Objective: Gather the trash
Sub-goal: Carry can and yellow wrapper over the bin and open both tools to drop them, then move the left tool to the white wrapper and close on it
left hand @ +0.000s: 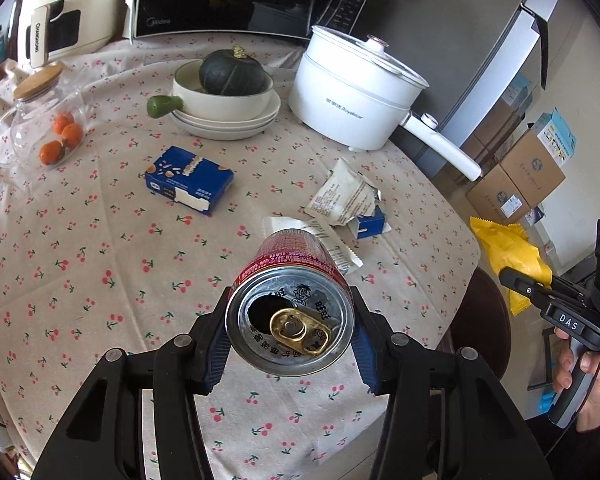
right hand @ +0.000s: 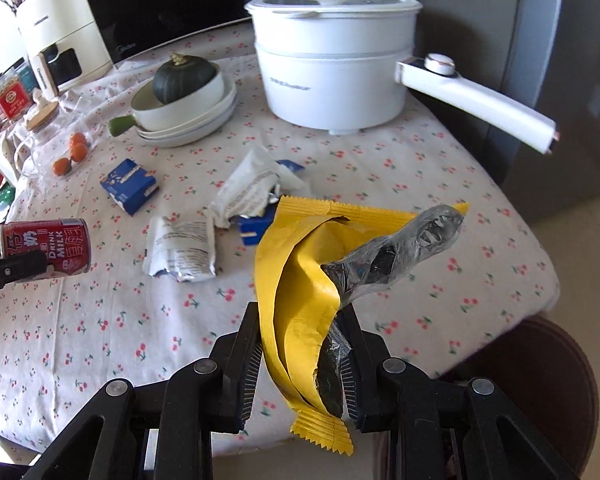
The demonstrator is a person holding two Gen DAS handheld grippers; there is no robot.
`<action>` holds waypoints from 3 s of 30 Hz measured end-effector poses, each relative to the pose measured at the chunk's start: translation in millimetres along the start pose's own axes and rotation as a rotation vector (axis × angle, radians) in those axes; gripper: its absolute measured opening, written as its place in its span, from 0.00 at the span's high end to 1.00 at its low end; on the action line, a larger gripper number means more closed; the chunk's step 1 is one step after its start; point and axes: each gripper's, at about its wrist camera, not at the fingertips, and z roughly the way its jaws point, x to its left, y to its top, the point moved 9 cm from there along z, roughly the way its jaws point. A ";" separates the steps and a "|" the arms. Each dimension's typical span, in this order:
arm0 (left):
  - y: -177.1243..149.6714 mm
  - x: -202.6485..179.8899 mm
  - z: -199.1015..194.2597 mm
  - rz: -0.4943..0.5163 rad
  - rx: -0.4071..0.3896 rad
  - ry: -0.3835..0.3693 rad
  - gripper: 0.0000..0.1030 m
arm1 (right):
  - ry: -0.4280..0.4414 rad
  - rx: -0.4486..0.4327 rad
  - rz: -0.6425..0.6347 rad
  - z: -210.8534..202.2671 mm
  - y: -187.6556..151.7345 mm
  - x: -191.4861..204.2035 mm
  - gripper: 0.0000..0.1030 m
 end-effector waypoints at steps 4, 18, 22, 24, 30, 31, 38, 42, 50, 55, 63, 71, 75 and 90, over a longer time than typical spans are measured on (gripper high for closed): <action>-2.5 -36.7 7.2 0.040 0.003 -0.030 0.47 | -0.024 -0.012 0.031 -17.5 -10.2 -32.5 0.69; -30.2 -157.8 49.4 0.200 0.076 -0.159 0.47 | -0.152 0.063 0.146 -39.2 -81.1 -140.3 0.69; -45.5 -196.6 66.2 0.251 0.115 -0.215 0.47 | -0.190 0.088 0.158 -40.6 -100.5 -163.7 0.69; -55.0 -214.4 76.9 0.280 0.139 -0.233 0.47 | -0.203 0.096 0.161 -41.8 -108.9 -172.5 0.69; -86.4 -260.0 115.2 0.359 0.218 -0.268 0.47 | -0.234 0.135 0.167 -42.1 -131.2 -192.3 0.69; -91.3 -266.2 120.4 0.369 0.230 -0.272 0.47 | -0.237 0.138 0.169 -42.7 -133.5 -194.8 0.69; -109.7 -286.7 146.1 0.414 0.279 -0.275 0.47 | -0.255 0.157 0.173 -42.6 -144.6 -206.5 0.69; -108.5 -283.0 150.6 0.417 0.283 -0.268 0.38 | -0.250 0.173 0.189 -40.0 -147.3 -212.2 0.69; -85.4 -243.8 115.9 0.396 0.205 -0.189 0.09 | -0.235 0.200 0.192 -28.9 -143.6 -205.5 0.68; -72.6 -203.5 93.3 0.336 0.175 -0.153 0.04 | -0.228 0.244 0.157 -13.0 -141.9 -190.2 0.66; -60.6 -135.3 62.1 0.250 0.139 -0.080 0.02 | -0.208 0.215 0.133 -9.0 -110.9 -161.9 0.26; -48.1 -62.1 38.6 0.141 0.122 -0.010 0.01 | -0.161 0.186 0.052 0.0 -73.7 -106.6 0.23; -35.8 -24.9 32.9 0.060 0.119 0.031 0.01 | -0.129 0.178 0.053 9.7 -52.2 -83.1 0.23; 11.5 -2.3 108.4 -0.106 0.141 0.101 0.02 | -0.107 0.201 0.052 55.1 -9.1 -50.6 0.20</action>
